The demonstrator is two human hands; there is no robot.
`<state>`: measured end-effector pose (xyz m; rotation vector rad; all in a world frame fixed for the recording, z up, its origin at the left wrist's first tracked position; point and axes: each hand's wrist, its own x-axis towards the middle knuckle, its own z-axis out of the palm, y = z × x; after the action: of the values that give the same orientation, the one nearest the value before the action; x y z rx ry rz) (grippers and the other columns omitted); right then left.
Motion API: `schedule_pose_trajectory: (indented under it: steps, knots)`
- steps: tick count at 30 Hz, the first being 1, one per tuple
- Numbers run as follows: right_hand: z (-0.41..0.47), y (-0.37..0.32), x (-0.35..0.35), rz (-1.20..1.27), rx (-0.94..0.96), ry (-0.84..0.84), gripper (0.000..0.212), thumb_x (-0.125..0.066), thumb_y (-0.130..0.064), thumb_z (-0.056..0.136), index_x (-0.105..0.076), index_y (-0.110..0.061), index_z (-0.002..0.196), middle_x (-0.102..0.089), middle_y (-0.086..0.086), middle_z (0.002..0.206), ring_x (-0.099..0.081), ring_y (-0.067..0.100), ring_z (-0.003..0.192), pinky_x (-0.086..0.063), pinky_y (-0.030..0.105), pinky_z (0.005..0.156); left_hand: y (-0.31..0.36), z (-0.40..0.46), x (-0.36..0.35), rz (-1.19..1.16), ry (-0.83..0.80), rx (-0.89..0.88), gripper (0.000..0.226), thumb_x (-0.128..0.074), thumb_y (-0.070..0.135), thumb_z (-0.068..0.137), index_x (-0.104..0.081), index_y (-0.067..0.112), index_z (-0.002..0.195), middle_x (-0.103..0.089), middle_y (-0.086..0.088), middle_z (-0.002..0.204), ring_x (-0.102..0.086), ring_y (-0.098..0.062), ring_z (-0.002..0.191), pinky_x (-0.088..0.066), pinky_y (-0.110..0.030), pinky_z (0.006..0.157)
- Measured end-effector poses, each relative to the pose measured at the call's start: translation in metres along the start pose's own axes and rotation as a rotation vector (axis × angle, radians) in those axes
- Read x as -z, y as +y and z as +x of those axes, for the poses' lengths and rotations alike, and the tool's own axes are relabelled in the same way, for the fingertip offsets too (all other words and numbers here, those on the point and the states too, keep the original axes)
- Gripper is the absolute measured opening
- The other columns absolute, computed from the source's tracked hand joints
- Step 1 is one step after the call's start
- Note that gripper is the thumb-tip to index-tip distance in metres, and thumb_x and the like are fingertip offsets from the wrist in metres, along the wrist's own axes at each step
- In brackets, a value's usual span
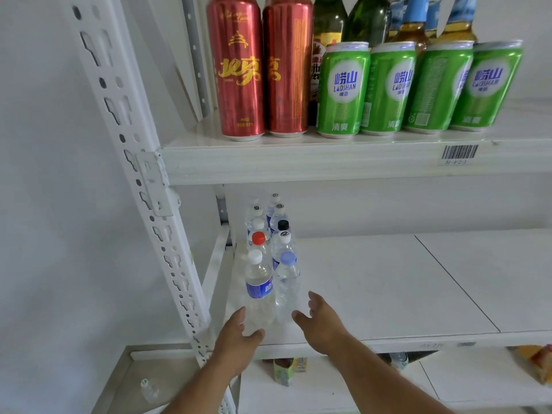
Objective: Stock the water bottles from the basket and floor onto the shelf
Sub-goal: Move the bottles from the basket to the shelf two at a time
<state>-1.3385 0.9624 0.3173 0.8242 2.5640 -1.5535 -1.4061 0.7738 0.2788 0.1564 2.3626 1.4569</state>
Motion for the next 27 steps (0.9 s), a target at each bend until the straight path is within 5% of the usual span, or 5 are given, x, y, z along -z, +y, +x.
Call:
schedule_pose_trajectory:
  steps: [15, 24, 27]
  knots:
    - [-0.103, 0.029, 0.056, -0.156, 0.145, -0.095, 0.073, -0.055, -0.040, 0.098, -0.017, -0.021, 0.158, -0.034, 0.002, 0.159, -0.041, 0.021, 0.140, -0.035, 0.030, 0.108, 0.040, -0.113, -0.035, 0.201, 0.055, -0.021, 0.079, -0.068, 0.034, 0.087, -0.025, 0.027, 0.154, -0.036, -0.001, 0.155, -0.042, -0.017, 0.137, -0.037, -0.028, 0.107]
    - [-0.177, 0.098, 0.070, -0.579, 0.264, -0.140, 0.064, -0.050, -0.047, 0.098, -0.033, -0.014, 0.150, -0.046, 0.012, 0.150, -0.044, 0.032, 0.135, -0.037, 0.039, 0.109, 0.020, -0.197, -0.076, 0.576, 0.016, -0.094, 0.069, -0.068, 0.037, 0.083, -0.040, 0.023, 0.145, -0.046, -0.004, 0.148, -0.047, -0.023, 0.131, -0.035, -0.023, 0.096]
    - [-0.197, 0.124, 0.071, -0.659, 0.284, -0.178, 0.066, -0.050, -0.048, 0.098, -0.032, -0.012, 0.151, -0.041, 0.011, 0.152, -0.037, 0.033, 0.138, -0.031, 0.039, 0.111, 0.004, -0.216, -0.085, 0.641, -0.041, -0.051, 0.079, -0.067, 0.043, 0.084, -0.030, 0.024, 0.151, -0.036, -0.004, 0.155, -0.040, -0.025, 0.138, -0.035, -0.031, 0.108]
